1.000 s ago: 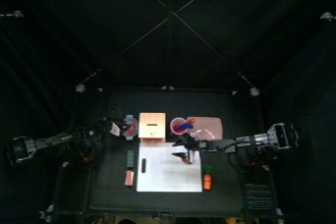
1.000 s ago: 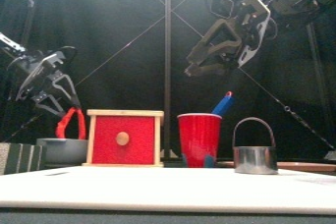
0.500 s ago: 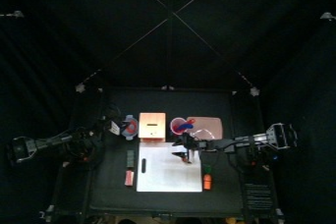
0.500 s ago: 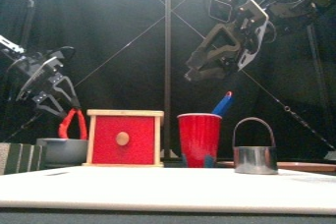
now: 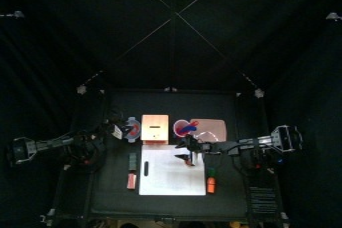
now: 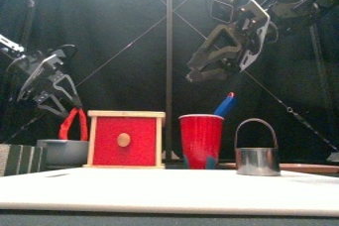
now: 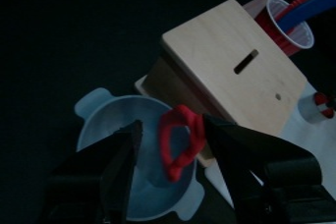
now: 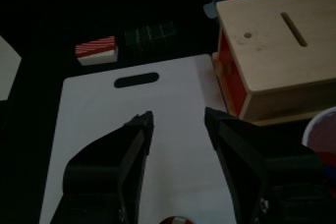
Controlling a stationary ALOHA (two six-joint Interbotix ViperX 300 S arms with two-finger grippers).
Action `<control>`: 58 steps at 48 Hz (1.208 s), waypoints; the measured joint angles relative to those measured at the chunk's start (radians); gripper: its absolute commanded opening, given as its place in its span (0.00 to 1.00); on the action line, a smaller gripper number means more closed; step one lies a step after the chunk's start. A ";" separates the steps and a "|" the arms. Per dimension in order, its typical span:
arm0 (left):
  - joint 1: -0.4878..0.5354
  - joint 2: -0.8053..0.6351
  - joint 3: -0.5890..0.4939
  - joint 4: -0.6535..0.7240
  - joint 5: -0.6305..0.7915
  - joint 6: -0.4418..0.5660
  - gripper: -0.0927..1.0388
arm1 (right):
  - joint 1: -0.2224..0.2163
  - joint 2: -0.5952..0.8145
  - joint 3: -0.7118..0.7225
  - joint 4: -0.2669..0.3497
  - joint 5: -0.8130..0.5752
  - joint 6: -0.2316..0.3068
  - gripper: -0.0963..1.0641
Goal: Get the cutter from the drawer then cut the dough then place the extra dough in the bowl
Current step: Place the extra dough in the bowl
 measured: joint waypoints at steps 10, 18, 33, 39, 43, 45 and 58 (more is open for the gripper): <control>-0.014 0.000 0.011 0.003 -0.021 -0.002 0.86 | -0.002 0.000 0.000 0.002 0.000 0.000 0.80; -0.034 0.000 0.005 -0.002 -0.014 -0.002 0.86 | -0.002 0.000 0.000 0.005 0.000 0.000 0.80; -0.120 0.002 -0.029 -0.002 -0.014 -0.002 0.86 | -0.002 0.000 0.000 0.015 0.000 0.000 0.80; -0.126 0.000 -0.034 -0.002 -0.014 -0.002 0.86 | 0.000 0.000 0.000 0.018 0.000 0.000 0.80; -0.124 0.000 -0.034 -0.002 -0.015 -0.002 0.86 | -0.002 0.000 0.000 0.018 0.000 0.000 0.80; -0.124 0.002 -0.034 0.000 -0.015 0.000 0.86 | -0.002 0.000 0.000 0.018 0.000 0.000 0.80; -0.072 0.000 -0.032 0.043 -0.028 -0.003 0.86 | -0.005 0.000 0.000 0.018 0.000 0.000 0.80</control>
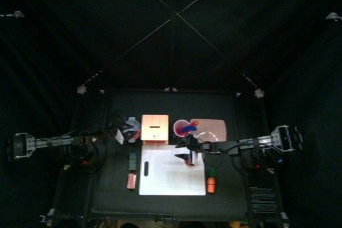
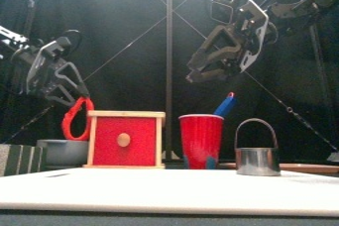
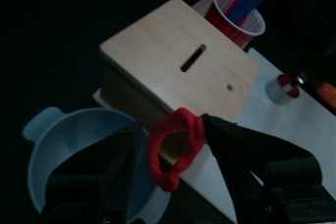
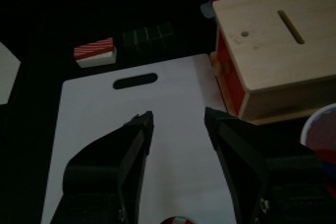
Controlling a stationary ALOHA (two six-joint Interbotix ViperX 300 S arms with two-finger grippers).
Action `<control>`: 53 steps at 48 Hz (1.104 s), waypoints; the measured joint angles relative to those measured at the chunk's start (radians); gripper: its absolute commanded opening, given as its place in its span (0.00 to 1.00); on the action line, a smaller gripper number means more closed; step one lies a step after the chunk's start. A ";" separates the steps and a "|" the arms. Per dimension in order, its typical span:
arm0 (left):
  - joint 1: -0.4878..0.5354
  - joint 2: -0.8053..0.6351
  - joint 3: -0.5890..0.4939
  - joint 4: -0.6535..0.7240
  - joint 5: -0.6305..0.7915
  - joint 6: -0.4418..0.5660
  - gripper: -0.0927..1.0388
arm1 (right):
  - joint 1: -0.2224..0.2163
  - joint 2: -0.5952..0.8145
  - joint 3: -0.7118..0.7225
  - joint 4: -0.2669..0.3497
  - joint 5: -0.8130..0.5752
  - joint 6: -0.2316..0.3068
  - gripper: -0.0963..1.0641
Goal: Get the cutter from the drawer then cut the dough then place the extra dough in the bowl
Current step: Place the extra dough in the bowl
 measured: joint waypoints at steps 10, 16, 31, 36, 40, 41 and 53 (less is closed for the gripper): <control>0.130 -0.005 0.008 -0.110 -0.005 -0.069 0.86 | -0.003 0.000 0.000 0.000 0.000 0.000 0.80; 0.137 -0.005 0.017 -0.150 -0.005 -0.091 0.86 | -0.003 0.000 0.000 0.002 0.000 0.000 0.80; 0.104 -0.006 0.018 -0.164 -0.005 -0.092 0.86 | -0.011 0.000 0.000 0.002 0.000 0.000 0.80; 0.097 -0.006 0.018 -0.158 -0.005 -0.087 0.86 | -0.011 0.002 0.000 0.002 0.000 0.000 0.80; 0.086 -0.008 0.018 -0.117 -0.006 -0.083 0.86 | -0.009 0.003 0.000 0.002 0.000 0.000 0.80; 0.083 -0.008 0.018 -0.107 -0.005 -0.081 0.86 | -0.009 0.003 0.000 0.002 0.000 0.000 0.80; -0.074 -0.008 0.014 0.270 -0.043 -0.075 0.86 | -0.021 0.006 0.002 -0.015 -0.025 -0.005 0.80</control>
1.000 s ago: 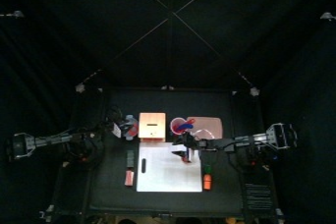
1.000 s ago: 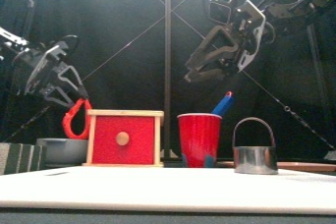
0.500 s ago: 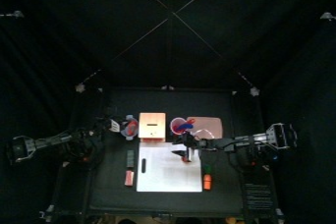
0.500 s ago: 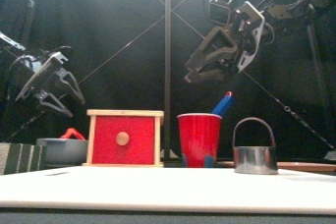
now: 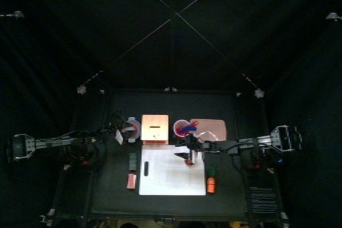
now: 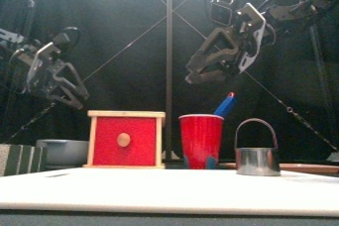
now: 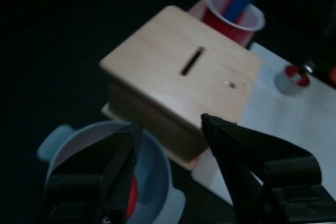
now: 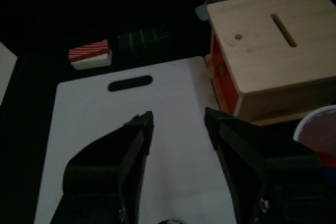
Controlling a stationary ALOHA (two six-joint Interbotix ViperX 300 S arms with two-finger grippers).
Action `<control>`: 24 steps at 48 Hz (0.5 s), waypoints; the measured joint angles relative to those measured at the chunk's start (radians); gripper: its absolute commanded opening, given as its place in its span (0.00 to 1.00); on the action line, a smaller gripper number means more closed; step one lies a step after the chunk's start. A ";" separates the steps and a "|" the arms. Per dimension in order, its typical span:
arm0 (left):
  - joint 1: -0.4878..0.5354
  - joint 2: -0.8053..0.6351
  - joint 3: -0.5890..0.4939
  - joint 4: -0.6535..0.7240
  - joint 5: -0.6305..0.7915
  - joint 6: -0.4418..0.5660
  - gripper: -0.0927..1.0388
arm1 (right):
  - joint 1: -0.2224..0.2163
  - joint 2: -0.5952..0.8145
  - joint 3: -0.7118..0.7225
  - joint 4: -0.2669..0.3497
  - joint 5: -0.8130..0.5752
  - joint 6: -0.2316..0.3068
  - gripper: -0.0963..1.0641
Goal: Get the cutter from the drawer then cut the dough then place the extra dough in the bowl
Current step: Place the extra dough in the bowl
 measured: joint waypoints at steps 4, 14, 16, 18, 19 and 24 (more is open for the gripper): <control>-0.089 0.000 0.000 0.130 -0.061 0.002 0.86 | -0.012 -0.002 0.005 -0.006 -0.028 0.000 0.80; -0.227 0.000 0.017 0.308 -0.275 -0.002 0.86 | -0.026 -0.005 0.017 -0.035 -0.120 0.000 0.80; -0.235 0.000 0.026 0.314 -0.313 -0.002 0.86 | -0.026 -0.005 0.017 -0.038 -0.133 0.002 0.80; -0.236 -0.002 0.034 0.316 -0.341 -0.008 0.86 | -0.028 -0.005 0.018 -0.040 -0.143 0.002 0.80; -0.236 -0.002 0.035 0.316 -0.351 -0.006 0.86 | -0.028 -0.005 0.017 -0.040 -0.147 0.000 0.80; -0.242 -0.002 0.046 0.311 -0.376 -0.005 0.86 | -0.028 -0.005 0.018 -0.040 -0.167 0.002 0.80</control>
